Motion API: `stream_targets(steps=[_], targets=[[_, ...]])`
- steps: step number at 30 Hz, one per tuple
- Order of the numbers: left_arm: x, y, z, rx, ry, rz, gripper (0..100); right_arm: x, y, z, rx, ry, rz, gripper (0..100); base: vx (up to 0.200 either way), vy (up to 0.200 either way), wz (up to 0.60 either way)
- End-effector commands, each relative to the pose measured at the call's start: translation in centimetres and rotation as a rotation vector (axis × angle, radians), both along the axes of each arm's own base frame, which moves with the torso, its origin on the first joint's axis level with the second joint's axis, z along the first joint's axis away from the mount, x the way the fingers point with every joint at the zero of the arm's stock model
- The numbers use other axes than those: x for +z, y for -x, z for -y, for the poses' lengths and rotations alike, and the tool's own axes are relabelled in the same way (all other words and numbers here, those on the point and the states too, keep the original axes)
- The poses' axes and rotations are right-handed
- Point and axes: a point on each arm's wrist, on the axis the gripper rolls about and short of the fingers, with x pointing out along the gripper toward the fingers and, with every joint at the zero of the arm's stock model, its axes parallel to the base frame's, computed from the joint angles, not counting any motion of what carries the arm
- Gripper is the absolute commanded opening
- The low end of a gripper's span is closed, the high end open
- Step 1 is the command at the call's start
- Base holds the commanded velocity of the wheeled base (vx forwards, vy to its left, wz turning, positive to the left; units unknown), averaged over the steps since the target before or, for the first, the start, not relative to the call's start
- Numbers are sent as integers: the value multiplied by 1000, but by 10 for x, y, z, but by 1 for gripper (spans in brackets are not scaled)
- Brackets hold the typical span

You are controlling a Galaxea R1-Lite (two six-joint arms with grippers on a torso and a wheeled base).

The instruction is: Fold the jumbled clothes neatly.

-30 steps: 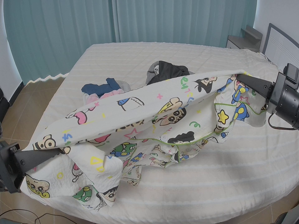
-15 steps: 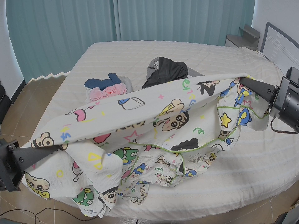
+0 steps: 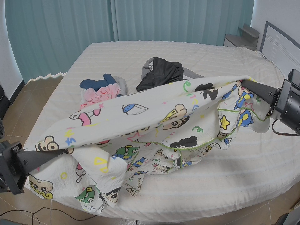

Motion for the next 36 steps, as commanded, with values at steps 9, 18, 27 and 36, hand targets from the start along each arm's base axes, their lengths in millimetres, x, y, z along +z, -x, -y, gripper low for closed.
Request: stream_targets(steps=[9,18,27,36], targets=[[-3,-6,4,-2,-33,0,0,0,3,2,-1,-2,3,0,0,-200,0],[-3,-8,6,-4,-41,-4,0,1,4,4,-4,-5,7,0,0,-200,0],[-5,-9,7,-5,-51,-8,0,1,5,4,-6,-6,8,0,0,-200,0],[-5,-9,7,-10,-65,9,0,2,5,4,-6,-8,15,0,0,-200,0]])
